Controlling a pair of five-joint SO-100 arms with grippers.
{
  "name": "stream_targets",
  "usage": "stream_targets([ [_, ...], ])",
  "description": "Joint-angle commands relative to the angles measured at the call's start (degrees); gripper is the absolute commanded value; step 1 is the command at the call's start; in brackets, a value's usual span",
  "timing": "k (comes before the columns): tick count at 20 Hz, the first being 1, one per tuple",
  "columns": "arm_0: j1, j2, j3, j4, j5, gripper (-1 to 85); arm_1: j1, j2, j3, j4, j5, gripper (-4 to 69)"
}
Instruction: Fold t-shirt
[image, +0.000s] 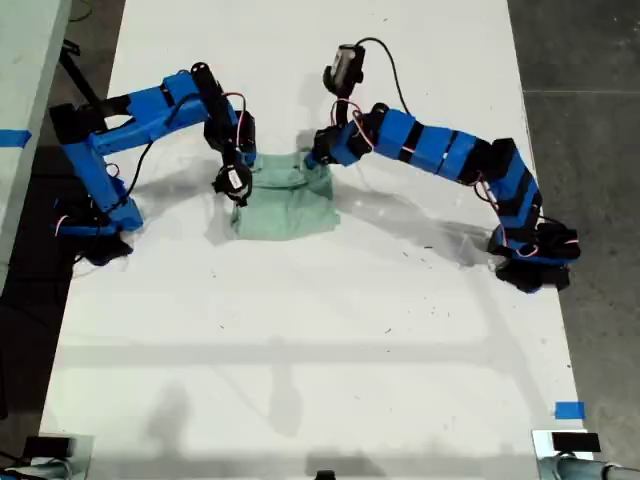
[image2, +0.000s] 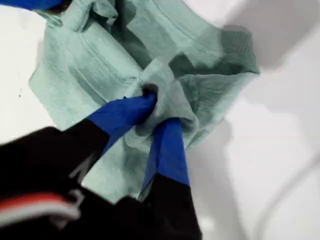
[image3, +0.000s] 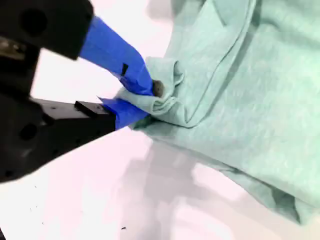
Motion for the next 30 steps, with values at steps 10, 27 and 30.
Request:
stream_targets([
  [10,-17.14,46.67,3.60,8.44,3.60,30.6,13.89,39.46,5.62,19.95,-5.36,16.9],
  [27,20.57,109.25,79.01,-10.28,-15.29,0.1,-10.63,129.90,109.42,10.55,23.20,-1.1],
  [30,20.21,110.74,83.76,-10.72,-15.29,0.1,-12.39,113.38,104.06,-1.85,20.30,-1.1],
])
